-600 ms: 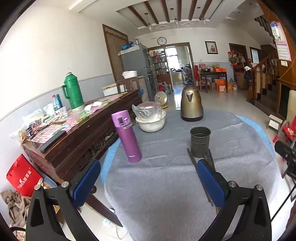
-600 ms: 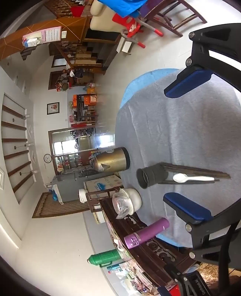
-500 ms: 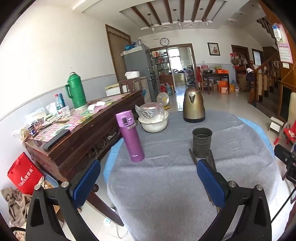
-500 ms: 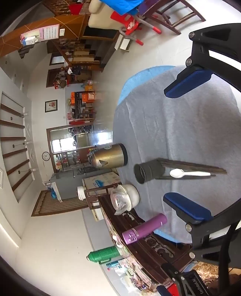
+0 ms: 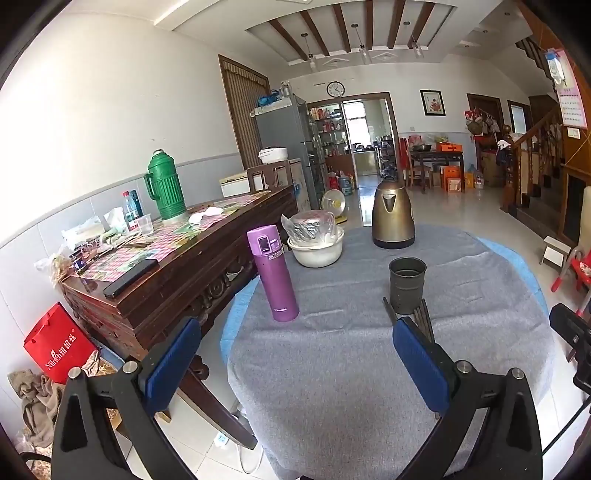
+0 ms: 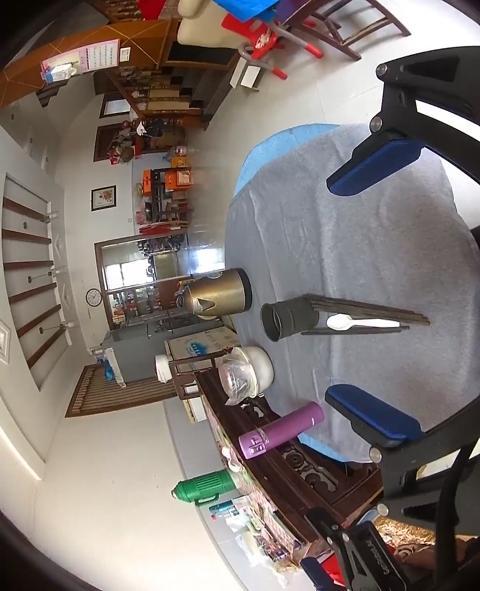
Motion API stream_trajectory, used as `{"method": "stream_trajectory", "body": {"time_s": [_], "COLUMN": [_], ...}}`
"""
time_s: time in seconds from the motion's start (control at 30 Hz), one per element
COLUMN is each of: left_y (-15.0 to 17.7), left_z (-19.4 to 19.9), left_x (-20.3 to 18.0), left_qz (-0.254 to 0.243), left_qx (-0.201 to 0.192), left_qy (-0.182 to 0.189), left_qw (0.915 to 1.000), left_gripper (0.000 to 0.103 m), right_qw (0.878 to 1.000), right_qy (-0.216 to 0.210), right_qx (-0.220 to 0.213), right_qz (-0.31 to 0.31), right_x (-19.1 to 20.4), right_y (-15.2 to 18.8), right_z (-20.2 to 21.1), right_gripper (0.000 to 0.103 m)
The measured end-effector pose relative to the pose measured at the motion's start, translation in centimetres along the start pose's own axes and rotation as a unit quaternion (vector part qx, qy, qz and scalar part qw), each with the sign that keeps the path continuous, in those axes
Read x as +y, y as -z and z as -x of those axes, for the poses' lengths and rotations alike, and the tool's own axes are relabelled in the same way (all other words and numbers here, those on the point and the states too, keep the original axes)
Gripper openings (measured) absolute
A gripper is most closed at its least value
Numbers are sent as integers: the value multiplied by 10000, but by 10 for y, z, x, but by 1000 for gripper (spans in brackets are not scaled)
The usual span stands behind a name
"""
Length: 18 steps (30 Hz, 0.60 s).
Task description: Organize utensils
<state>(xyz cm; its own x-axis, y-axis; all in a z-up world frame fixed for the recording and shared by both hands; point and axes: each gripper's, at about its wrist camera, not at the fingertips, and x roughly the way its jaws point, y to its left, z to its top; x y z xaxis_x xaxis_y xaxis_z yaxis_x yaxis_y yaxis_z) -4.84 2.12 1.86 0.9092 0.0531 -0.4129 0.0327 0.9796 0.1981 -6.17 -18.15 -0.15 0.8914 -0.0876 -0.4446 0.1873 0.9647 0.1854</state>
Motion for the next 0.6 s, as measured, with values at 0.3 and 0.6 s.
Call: {"method": "stream_trajectory", "body": {"time_s": [0.3, 0.6], "left_y": [2, 8], "left_z": [2, -2], "left_x": [6, 21], "left_qz": [10, 100], "left_qx": [21, 43], "left_qy": [-22, -44], "left_qw": [10000, 9999], "left_gripper": [103, 103], "right_qw": [9999, 9997], "right_qy": [-95, -177], "right_qx": [22, -142], "right_qz": [-66, -30], "right_x": [4, 20], "right_y": [-4, -11], "right_z": [0, 0], "right_gripper": [103, 103]}}
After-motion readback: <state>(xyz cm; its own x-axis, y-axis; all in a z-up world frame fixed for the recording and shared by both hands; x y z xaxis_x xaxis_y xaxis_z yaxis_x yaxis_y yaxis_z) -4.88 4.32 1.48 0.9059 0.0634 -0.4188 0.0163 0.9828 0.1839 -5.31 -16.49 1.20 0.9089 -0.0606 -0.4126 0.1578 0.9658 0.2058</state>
